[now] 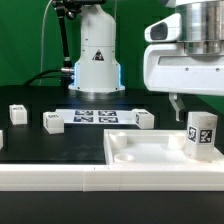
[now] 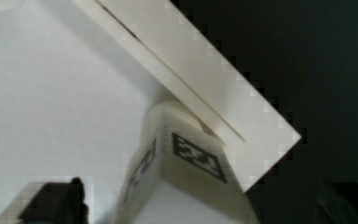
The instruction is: Assemble one leg
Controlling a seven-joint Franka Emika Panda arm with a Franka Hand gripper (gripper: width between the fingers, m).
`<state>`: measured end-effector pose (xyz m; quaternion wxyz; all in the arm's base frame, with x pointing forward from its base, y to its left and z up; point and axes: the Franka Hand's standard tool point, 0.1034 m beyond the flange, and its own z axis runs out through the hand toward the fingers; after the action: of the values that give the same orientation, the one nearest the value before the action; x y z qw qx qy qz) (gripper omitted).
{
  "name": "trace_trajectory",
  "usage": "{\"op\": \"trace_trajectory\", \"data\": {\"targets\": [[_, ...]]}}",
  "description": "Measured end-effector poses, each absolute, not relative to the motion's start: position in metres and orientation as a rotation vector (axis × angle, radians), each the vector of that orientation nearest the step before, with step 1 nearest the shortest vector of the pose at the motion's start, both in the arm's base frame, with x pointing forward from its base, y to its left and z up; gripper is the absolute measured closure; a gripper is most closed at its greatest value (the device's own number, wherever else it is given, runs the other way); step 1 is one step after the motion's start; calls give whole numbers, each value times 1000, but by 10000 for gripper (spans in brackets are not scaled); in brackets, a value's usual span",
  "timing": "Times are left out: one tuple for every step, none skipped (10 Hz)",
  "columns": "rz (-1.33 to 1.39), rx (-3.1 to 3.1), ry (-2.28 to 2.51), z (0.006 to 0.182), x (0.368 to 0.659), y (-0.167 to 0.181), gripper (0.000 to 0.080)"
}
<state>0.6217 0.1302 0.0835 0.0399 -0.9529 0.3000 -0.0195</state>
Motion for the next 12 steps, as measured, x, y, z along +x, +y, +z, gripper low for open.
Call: {"op": "trace_trajectory", "data": {"targets": [[-67,-2965,773,83,622,129,150],[-73,-2998,657,83,622,130,150],[-79,-3029,538,83,622,129,150],[-87,-3058,372,83,622,129,150],[-96,-3067,294,83,622,129,150],[-95,-3075,223,83,622,129,150],[-95,-3086,65,83,622,126,150],[-103,-3088,-5,83,623,125,150],[-104,-3088,-44,83,623,125,150],[-103,-3088,-38,83,623,125,245],[-103,-3088,-38,83,623,125,245],[-103,-3088,-38,83,623,125,446]]}}
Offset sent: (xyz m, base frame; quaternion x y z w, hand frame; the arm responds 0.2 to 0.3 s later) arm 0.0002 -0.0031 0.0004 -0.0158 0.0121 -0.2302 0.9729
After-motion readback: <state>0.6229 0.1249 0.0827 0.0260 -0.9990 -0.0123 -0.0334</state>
